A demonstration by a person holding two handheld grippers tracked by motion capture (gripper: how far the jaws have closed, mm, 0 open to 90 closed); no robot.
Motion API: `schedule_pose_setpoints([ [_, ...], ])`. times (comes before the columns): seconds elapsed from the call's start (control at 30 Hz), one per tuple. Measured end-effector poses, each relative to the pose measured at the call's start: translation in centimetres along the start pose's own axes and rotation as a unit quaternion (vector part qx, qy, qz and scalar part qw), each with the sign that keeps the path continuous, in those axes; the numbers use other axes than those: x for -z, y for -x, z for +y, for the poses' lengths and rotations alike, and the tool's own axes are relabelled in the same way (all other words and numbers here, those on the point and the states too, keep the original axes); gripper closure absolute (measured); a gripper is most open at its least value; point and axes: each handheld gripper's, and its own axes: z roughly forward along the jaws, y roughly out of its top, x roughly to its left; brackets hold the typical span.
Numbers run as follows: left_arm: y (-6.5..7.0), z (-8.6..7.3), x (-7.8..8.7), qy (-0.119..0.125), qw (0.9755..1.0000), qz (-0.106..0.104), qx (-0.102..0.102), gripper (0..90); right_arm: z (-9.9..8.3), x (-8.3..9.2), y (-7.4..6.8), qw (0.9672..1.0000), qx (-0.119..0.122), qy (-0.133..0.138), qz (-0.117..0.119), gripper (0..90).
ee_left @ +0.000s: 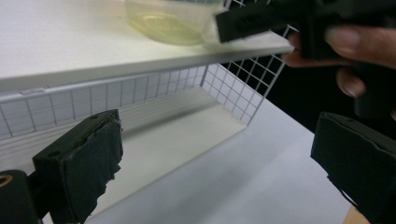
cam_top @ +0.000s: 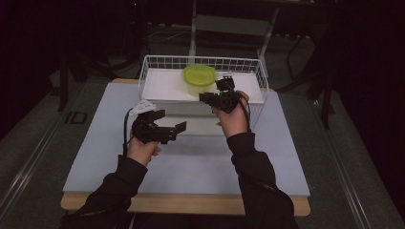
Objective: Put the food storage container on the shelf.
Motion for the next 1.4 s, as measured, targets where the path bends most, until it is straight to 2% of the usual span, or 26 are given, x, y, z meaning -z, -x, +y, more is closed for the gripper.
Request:
schedule_pose_setpoints([
  [0.2,0.2,-0.3,0.2,0.0,0.9999,0.005,-0.015,3.2,0.4,-0.8,0.2,0.9999,-0.009,0.005,-0.003,71.8],
  [0.3,0.3,-0.5,0.3,0.001,0.9996,0.003,-0.027,3.2,0.3,-1.0,0.2,0.9998,-0.017,0.006,0.002,69.3],
  [0.4,0.2,-0.6,0.4,-0.001,0.9996,0.002,-0.03,3.2,0.0,-0.9,0.0,0.9998,-0.015,0.004,0.01,66.5],
  [0.47,0.2,-0.7,0.5,0.0,0.9995,0.0,-0.031,3.2,-0.4,-0.6,-0.3,0.9998,-0.008,0.004,0.017,63.3],
  [0.5,0.2,-0.9,0.6,0.0,0.9995,-0.002,-0.033,3.2,-0.8,-0.1,-0.6,0.9997,-0.001,0.003,0.024,58.5],
  [0.63,0.3,-1.2,0.9,-0.001,0.9995,-0.006,-0.031,3.2,-1.8,0.8,-1.3,0.9992,0.026,0.0,0.03,48.9],
  [0.67,0.4,-1.5,1.0,0.0,0.9995,-0.014,-0.03,3.2,-2.1,1.1,-1.5,0.999,0.035,0.003,0.029,46.3],
  [0.77,0.4,-1.8,1.2,-0.001,0.9992,-0.019,-0.035,3.2,-2.6,1.7,-1.7,0.9984,0.046,0.009,0.032,45.1],
  [0.83,0.3,-2.4,1.4,0.004,0.9992,-0.027,-0.028,3.2,-3.6,2.4,-1.8,0.9975,0.058,0.016,0.037,38.0],
  [0.9,0.3,-2.4,1.4,0.004,0.9992,-0.027,-0.028,3.2,-4.0,2.6,-1.8,0.997,0.059,0.019,0.045,38.0],
  [0.93,0.3,-3.0,1.6,0.005,0.9989,-0.035,-0.031,3.2,-4.7,2.9,-1.8,0.9962,0.065,0.024,0.052,29.2],
  [0.97,0.3,-3.1,1.7,0.008,0.9987,-0.038,-0.033,3.2,-5.1,3.1,-1.7,0.995,0.077,0.026,0.059,27.4],
  [1.03,0.3,-3.5,1.9,0.002,0.9981,-0.043,-0.044,3.2,-5.9,3.4,-1.7,0.9932,0.095,0.026,0.063,24.8],
  [1.1,0.4,-3.8,2.2,0.006,0.9975,-0.045,-0.053,3.2,-6.6,3.7,-1.6,0.993,0.094,0.028,0.066,21.9],
  [1.17,0.3,-4.1,2.6,0.004,0.9974,-0.052,-0.05,3.2,-7.6,3.9,-1.4,0.992,0.097,0.03,0.074,20.2],
  [1.23,0.3,-4.4,2.9,0.007,0.9971,-0.059,-0.047,3.2,-8.4,4.0,-1.3,0.9918,0.104,0.029,0.068,20.1],
  [1.33,0.4,-4.8,3.3,0.005,0.997,-0.058,-0.052,3.2,-9.9,4.2,-0.9,0.9917,0.107,0.028,0.066,20.1],
  [1.4,0.4,-5.3,3.5,-0.001,0.9969,-0.061,-0.049,3.2,-10.6,4.3,-0.7,0.9904,0.117,0.025,0.069,18.9],
])
